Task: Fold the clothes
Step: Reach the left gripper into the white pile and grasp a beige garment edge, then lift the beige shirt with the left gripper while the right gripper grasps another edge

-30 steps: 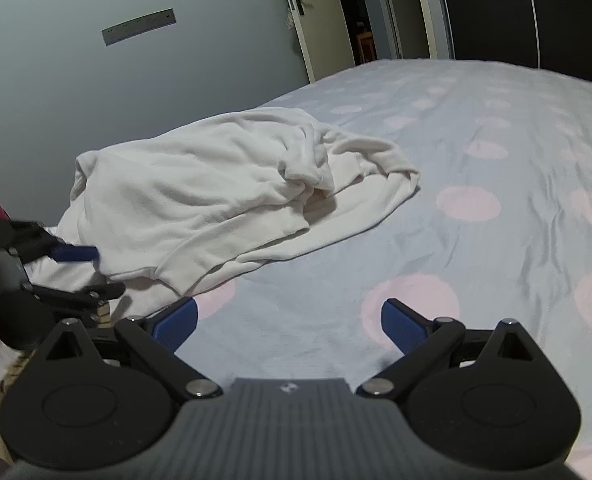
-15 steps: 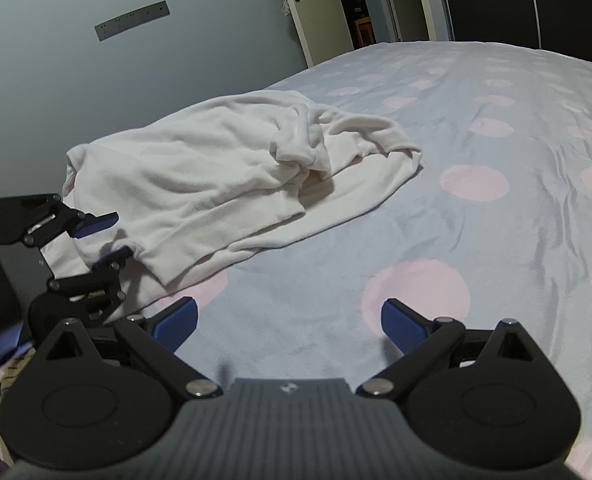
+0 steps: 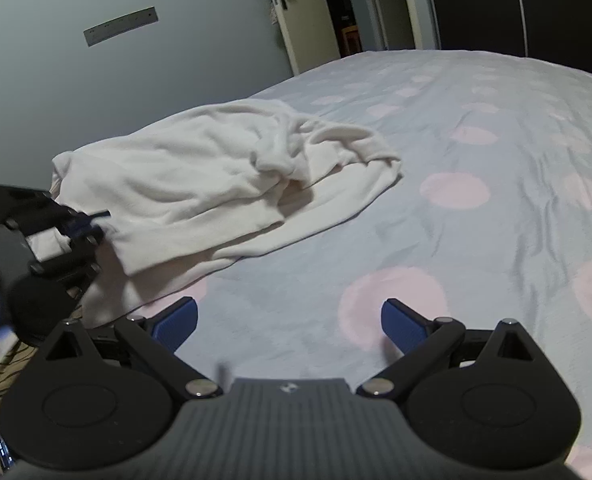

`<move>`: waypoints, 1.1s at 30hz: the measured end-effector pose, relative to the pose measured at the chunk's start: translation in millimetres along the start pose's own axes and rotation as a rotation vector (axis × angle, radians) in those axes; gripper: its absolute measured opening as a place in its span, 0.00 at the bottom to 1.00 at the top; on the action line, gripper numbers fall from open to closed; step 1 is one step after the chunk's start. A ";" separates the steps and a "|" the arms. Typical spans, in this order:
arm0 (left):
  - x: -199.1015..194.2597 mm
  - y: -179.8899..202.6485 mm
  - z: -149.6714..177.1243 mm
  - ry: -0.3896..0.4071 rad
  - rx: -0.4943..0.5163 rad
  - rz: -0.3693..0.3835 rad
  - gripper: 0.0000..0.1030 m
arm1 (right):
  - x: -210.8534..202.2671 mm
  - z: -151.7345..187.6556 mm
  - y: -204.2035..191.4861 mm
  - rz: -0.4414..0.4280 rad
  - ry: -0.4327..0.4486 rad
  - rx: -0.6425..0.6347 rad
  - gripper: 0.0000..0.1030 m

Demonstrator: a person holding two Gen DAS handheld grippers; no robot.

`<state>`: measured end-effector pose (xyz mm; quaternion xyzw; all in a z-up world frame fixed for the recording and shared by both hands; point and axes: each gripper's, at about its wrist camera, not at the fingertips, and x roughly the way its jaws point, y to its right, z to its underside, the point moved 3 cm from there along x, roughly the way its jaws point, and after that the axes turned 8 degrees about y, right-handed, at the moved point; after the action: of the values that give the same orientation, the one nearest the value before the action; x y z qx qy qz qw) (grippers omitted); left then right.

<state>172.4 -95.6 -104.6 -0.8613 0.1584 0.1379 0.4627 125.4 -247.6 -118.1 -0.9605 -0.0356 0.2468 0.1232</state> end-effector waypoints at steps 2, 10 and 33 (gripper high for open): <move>-7.8 -2.4 -9.9 0.026 -0.016 0.010 0.02 | -2.3 -1.0 1.4 0.009 0.011 -0.003 0.96; -73.1 -8.4 -49.9 0.133 -0.075 0.120 0.02 | -22.2 -8.9 -2.0 0.037 0.087 -0.062 0.96; -195.2 -103.0 -89.3 0.253 -0.294 0.159 0.02 | -45.4 10.5 -71.8 -0.015 0.258 -0.593 0.77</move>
<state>43.8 -88.6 95.6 -0.9147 0.2611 0.0865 0.2961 80.0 -181.7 -87.7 -0.9777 -0.0972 0.1012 -0.1565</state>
